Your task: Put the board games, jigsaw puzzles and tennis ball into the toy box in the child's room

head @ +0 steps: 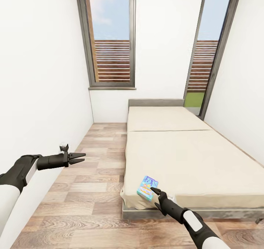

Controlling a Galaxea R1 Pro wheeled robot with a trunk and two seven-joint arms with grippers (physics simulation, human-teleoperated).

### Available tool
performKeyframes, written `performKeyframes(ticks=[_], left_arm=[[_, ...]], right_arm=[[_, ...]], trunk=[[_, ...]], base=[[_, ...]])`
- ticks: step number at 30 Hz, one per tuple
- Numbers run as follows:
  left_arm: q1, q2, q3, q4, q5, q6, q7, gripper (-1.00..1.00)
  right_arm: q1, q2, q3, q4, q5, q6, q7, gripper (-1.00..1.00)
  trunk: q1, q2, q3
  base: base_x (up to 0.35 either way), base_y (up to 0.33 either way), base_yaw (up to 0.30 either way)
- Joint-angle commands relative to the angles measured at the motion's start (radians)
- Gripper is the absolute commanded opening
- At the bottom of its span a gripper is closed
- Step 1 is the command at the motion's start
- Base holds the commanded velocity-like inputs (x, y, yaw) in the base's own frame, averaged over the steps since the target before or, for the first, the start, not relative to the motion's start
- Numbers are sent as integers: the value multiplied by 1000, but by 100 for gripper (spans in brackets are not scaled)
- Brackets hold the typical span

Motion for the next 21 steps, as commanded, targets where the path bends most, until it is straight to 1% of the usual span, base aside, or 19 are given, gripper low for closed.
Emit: performKeyframes(ticks=[1, 21], left_arm=[[0, 0, 0, 0, 1, 11, -3, 100], [0, 0, 0, 0, 1, 11, -4, 100]], right_arm=[[-1, 1, -6, 0, -3, 8, -1, 100], [-1, 1, -6, 0, -2, 7, -3, 100]], trunk=[[4, -7, -4], [80, -147, -67]], base=[[0, 0, 0], [0, 0, 0]])
